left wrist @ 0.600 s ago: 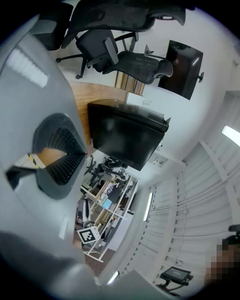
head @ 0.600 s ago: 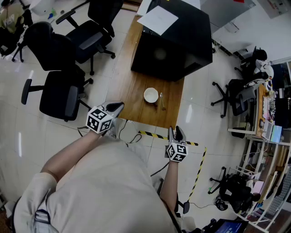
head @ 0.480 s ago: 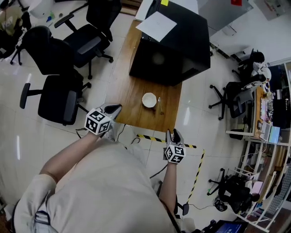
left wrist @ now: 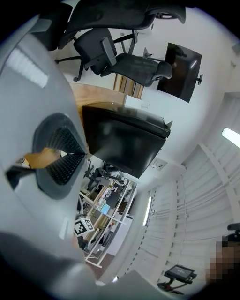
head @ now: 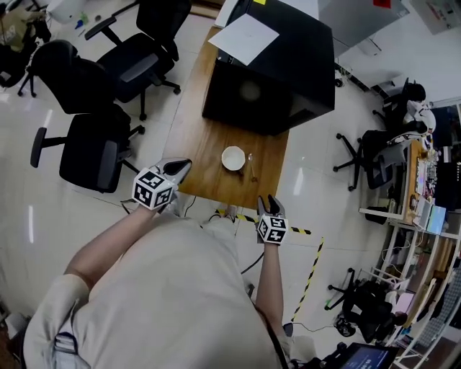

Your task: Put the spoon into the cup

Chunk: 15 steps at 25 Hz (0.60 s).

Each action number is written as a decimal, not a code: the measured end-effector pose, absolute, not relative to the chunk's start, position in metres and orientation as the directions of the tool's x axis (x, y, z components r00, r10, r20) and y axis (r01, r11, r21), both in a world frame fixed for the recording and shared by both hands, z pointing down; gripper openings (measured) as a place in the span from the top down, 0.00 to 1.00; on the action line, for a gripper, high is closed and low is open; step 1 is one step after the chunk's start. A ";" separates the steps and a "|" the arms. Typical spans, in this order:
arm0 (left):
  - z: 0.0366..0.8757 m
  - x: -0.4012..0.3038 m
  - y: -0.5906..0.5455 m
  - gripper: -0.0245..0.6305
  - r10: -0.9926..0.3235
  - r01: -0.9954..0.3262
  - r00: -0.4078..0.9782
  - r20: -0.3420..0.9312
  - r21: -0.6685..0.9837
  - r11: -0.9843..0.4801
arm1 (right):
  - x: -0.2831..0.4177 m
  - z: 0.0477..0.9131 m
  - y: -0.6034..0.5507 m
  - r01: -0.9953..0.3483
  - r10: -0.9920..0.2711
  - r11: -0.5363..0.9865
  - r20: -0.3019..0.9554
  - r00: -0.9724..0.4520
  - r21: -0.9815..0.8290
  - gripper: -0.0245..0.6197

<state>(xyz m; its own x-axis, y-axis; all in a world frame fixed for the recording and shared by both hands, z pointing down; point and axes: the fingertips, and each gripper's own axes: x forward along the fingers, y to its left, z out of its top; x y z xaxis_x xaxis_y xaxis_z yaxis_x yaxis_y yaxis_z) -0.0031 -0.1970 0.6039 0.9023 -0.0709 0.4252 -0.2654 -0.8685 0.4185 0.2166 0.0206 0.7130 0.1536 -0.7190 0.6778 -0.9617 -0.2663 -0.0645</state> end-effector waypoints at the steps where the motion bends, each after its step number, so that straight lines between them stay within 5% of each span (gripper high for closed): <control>1: 0.606 0.000 -0.198 0.96 -0.089 -0.285 0.899 0.429 0.419 -0.862 | 0.222 0.724 0.017 -0.965 -0.709 -0.252 0.691 0.138 -0.067 0.71; 15: 0.596 0.047 -0.182 0.96 -0.222 -0.444 0.837 0.500 0.386 -0.809 | 0.258 0.866 -0.020 -0.998 -0.506 0.018 0.861 -0.055 -0.053 0.69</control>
<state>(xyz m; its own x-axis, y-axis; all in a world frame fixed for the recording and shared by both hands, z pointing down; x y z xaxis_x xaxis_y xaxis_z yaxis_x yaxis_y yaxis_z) 0.0472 -0.1816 0.5957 0.8373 -0.2216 0.4998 -0.4442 -0.8087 0.3856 0.2580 -0.0196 0.8656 -0.0552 -0.5057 0.8610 -0.9984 0.0183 -0.0533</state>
